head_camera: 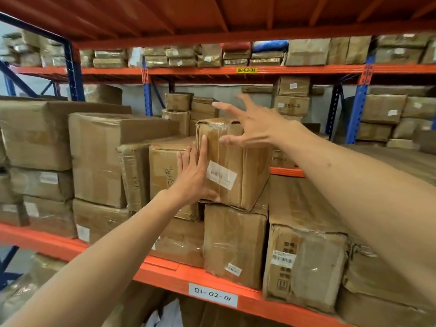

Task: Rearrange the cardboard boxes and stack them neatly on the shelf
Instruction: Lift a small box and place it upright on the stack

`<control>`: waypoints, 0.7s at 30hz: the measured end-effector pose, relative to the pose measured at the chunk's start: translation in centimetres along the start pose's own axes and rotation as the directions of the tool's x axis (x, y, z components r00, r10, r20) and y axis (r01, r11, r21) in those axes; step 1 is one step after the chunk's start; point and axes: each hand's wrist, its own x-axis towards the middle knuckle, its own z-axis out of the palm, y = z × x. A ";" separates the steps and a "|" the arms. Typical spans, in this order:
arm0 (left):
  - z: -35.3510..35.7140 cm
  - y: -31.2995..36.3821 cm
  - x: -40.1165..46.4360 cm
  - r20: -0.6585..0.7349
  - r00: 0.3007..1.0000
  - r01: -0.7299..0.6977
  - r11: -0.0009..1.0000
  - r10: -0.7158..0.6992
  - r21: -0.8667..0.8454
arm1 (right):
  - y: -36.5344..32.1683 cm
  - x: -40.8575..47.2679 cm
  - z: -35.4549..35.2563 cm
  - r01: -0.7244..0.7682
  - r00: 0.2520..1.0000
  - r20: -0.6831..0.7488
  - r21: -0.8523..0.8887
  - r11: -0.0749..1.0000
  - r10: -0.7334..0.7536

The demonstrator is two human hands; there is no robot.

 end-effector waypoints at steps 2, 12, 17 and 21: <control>0.8 -0.5 0.0 -0.024 0.999 -0.025 0.999 0.026 0.020 | -0.1 1.1 -0.2 0.047 0.996 0.078 -0.102 0.994 -0.039; 0.7 -0.4 2.1 -0.077 0.956 -0.281 0.959 0.283 0.040 | 2.5 -0.8 -0.3 0.017 0.989 0.150 -0.181 0.983 0.011; -0.1 0.6 3.7 -0.101 0.889 -0.455 0.884 0.446 -0.104 | 5.5 -5.2 -0.8 -0.108 0.987 0.110 -0.112 0.988 0.121; 2.0 1.3 3.2 0.028 0.966 -0.220 0.877 0.257 -0.428 | 7.5 -9.5 -1.0 -0.245 0.963 0.118 0.017 0.969 0.241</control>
